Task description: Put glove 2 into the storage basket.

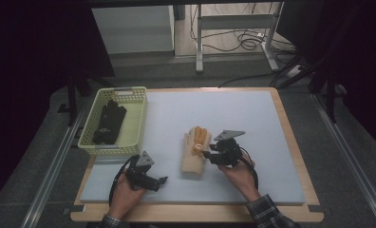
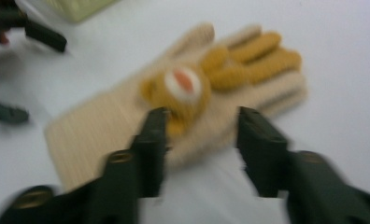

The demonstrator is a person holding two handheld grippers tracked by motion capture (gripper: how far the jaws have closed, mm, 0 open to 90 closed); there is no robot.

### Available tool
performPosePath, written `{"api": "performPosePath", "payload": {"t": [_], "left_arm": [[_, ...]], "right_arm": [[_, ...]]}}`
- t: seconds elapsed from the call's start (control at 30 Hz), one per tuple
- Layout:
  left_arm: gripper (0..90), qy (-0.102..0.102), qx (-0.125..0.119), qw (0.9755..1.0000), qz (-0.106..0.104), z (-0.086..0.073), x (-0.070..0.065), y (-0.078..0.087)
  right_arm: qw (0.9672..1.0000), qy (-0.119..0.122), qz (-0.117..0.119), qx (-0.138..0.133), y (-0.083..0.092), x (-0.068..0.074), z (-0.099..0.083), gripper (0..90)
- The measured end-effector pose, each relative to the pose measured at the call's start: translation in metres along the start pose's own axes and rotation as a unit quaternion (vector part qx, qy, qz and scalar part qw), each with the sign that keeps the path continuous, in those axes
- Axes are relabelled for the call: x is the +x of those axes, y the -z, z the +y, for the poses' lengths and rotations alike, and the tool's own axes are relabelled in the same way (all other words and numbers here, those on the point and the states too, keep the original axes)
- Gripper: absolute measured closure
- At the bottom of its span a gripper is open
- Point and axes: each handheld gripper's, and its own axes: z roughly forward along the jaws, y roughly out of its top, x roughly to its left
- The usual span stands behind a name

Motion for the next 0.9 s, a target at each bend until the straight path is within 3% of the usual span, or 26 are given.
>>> {"api": "performPosePath", "payload": {"t": [0.13,0.2,0.47,0.9], "left_arm": [[1.6,0.001,0.0,1.0,0.0,0.0,0.0,0.0],[1.6,0.001,0.0,1.0,0.0,0.0,0.0,0.0],[1.6,0.001,0.0,1.0,0.0,0.0,0.0,0.0],[1.6,0.001,0.0,1.0,0.0,0.0,0.0,0.0]], "right_arm": [[0.9994,0.02,0.023,0.015,0.0,0.0,-0.018,87.8],[0.9989,0.024,0.036,0.019,-0.003,0.002,-0.024,88.4],[0.9974,0.041,0.046,0.037,-0.021,0.018,-0.029,88.5],[0.9961,0.064,0.054,0.026,-0.051,0.046,-0.01,88.1]]}}
